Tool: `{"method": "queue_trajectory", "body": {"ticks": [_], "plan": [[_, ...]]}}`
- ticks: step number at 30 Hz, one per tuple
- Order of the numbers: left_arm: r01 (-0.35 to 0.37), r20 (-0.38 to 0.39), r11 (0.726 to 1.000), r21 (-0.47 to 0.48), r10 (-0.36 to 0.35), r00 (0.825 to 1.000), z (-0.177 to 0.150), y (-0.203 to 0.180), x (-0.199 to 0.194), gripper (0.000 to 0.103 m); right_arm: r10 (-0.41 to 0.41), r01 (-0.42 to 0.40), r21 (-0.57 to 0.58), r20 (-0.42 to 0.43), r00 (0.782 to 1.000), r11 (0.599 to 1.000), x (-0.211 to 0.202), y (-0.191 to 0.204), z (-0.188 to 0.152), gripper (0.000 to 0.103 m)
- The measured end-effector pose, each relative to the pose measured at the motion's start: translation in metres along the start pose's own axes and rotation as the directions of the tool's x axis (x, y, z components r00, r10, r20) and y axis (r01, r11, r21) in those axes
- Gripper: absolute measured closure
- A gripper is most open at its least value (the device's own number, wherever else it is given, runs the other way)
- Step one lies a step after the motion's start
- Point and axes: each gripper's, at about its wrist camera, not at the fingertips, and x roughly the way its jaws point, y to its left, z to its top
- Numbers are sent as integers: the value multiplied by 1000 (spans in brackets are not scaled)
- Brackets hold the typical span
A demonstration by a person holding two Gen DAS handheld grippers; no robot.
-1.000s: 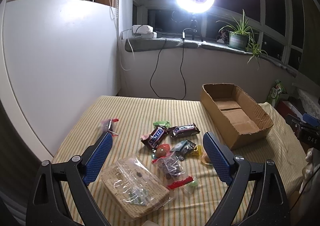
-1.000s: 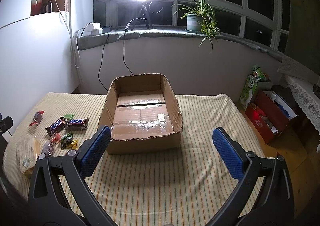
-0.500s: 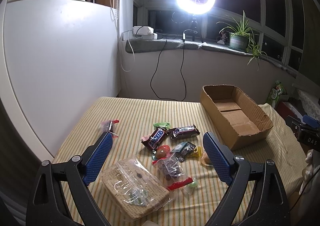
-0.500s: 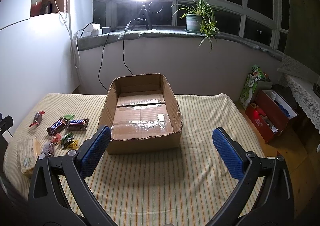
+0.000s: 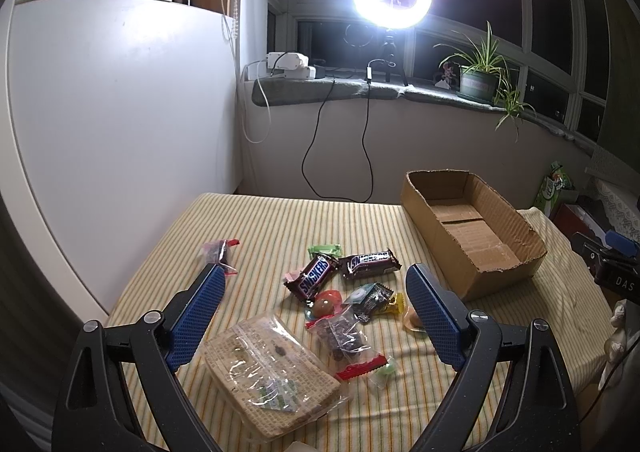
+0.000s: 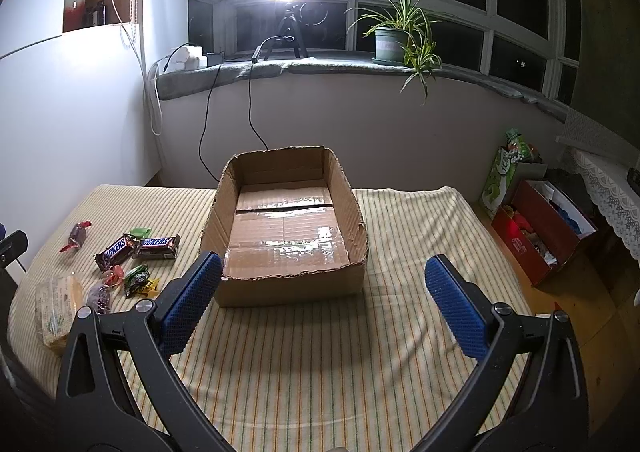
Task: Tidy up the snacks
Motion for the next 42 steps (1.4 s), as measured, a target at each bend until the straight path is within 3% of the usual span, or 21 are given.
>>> {"method": "queue_trajectory", "body": {"ticks": [33,38,42], "plan": [[-7,3,1000,-18,7,1000,-1,10,-3,11,12,-13,-17,-8,1000,1000,-1,8,0,0],[-25,-16,997,-69,24,1000,-8,30,-4,11,100,-101,-29,-26,995,994,3,14,-5,0],[-31,-54,992,-120,24,998,-20,50,-3,11,210,-212,-43,-47,977,976,7,29,-9,0]]}}
